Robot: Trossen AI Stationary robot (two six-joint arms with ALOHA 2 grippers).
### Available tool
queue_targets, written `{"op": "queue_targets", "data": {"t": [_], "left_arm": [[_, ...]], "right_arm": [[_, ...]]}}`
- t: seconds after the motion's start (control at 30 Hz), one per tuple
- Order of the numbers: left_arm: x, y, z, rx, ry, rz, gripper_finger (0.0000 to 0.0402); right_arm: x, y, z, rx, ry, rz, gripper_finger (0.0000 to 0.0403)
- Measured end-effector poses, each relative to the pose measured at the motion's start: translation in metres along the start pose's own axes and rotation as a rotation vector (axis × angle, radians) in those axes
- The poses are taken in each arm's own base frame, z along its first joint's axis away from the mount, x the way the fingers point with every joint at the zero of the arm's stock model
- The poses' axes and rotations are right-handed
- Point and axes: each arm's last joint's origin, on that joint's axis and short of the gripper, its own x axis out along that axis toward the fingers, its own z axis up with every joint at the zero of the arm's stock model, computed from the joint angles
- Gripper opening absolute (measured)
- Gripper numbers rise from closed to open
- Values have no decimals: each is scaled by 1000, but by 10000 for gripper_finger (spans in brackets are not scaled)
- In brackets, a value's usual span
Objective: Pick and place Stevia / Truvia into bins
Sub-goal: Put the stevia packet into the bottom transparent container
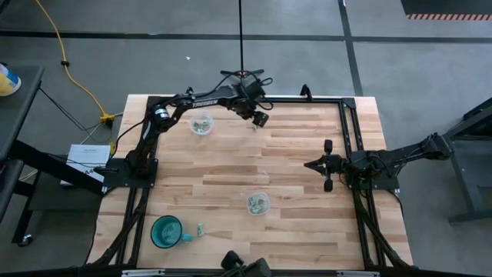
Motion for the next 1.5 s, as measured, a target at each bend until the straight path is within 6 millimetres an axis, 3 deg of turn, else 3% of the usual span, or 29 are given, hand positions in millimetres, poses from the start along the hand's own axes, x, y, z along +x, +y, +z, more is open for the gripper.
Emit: {"op": "queue_targets", "data": {"t": [0.17, 0.37, 0.6, 0.97, 1.5], "left_arm": [[3, 1, -1, -3, 24, -8, 289], [32, 2, -10, -20, 102, -8, 289], [23, -2, 0, -26, 54, -21, 289], [30, -3, -3, -46, 51, -1, 283], [30, -2, -5, -46, 75, 7, 122]], "right_arm": [[0, 0, 0, 0, 0, 0, 0], [0, 0, 0, 0, 0, 1, 0], [0, 0, 0, -1, 3, 2, 0], [0, 1, -1, -4, 11, 23, 0], [0, 1, -1, -4, 12, 28, 0]]}}
